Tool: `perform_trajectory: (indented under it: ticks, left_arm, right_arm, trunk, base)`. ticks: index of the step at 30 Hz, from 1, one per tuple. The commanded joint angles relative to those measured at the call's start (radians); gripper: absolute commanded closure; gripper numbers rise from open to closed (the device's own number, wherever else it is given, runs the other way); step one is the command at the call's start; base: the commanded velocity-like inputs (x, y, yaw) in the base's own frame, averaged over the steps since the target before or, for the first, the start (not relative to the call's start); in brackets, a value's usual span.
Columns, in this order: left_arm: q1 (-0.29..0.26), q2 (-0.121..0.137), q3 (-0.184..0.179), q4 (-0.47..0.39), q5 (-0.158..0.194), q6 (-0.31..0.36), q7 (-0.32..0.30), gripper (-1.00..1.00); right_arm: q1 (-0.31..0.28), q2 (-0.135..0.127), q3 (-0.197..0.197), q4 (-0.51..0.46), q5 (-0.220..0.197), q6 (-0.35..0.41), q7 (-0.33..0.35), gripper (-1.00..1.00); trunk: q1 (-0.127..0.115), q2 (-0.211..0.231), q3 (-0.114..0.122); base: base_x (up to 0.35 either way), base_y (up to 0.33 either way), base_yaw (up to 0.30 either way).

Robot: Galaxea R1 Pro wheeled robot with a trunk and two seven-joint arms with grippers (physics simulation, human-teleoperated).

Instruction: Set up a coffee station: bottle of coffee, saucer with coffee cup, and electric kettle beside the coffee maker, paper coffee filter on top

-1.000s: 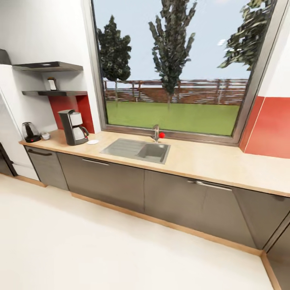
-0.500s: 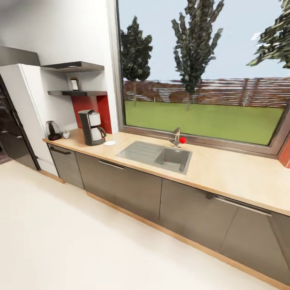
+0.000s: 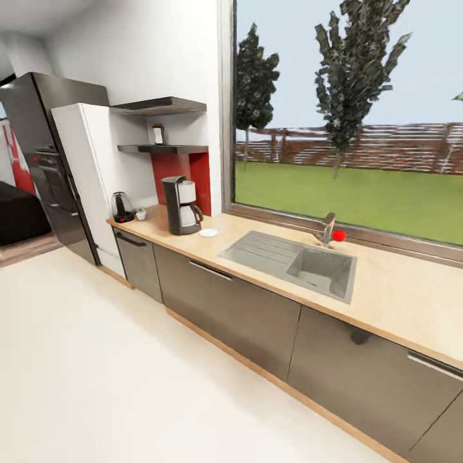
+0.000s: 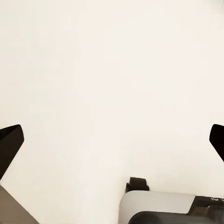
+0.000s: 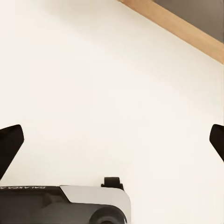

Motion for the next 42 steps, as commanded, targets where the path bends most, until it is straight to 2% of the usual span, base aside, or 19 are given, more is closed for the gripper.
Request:
perform_trajectory:
  ticks: [1,22,30,42]
  left_arm:
    - [-0.001,-0.001,0.000,0.001,0.006,-0.003,0.000,-1.00]
    - [-0.001,0.000,0.000,0.001,0.006,-0.005,0.000,-1.00]
    - [-0.001,0.002,0.000,0.001,0.006,-0.005,0.000,-1.00]
    - [-0.001,0.003,0.000,0.001,0.006,-0.005,0.000,-1.00]
  right_arm:
    - [0.000,0.000,-0.001,0.000,0.000,-0.003,0.000,-1.00]
    - [0.000,0.000,0.000,0.000,0.000,-0.003,0.000,-1.00]
    - [0.000,0.000,0.004,0.001,0.005,-0.034,0.000,-1.00]
    - [0.000,0.000,0.003,0.001,0.005,-0.038,0.000,-1.00]
  trunk:
    - [0.001,-0.002,-0.002]
    - [0.001,-0.002,-0.002]
    - [0.001,-0.002,-0.002]
    - [0.001,-0.002,-0.002]
  base:
    - [0.301,0.211,0.277]
    - [0.295,0.196,0.274]
    - [0.325,0.079,0.027]
    - [0.313,0.171,0.000]
